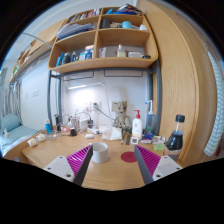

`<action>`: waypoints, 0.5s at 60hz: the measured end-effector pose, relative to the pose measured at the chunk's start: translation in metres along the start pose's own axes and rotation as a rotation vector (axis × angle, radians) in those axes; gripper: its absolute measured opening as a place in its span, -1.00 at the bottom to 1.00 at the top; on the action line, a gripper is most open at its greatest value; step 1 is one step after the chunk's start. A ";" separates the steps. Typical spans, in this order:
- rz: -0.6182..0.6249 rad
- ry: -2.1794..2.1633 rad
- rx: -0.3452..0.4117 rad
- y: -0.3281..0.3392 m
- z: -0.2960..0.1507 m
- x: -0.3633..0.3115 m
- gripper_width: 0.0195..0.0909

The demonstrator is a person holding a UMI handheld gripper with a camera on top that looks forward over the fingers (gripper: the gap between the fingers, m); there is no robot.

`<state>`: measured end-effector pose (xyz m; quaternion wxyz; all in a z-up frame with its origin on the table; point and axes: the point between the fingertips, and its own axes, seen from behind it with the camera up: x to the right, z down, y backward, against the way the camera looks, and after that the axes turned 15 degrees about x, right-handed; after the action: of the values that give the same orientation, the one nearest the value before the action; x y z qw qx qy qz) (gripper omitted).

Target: Pour water

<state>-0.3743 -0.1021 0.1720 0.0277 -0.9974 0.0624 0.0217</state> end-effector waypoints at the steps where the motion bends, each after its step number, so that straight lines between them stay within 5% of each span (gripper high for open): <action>1: -0.004 0.001 -0.005 0.002 0.002 0.001 0.85; 11: -0.012 0.010 -0.036 0.032 0.040 0.038 0.82; 30: 0.177 0.003 -0.017 0.053 0.061 0.172 0.80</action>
<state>-0.2129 -0.1720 0.0999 0.0172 -0.9882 0.1503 0.0232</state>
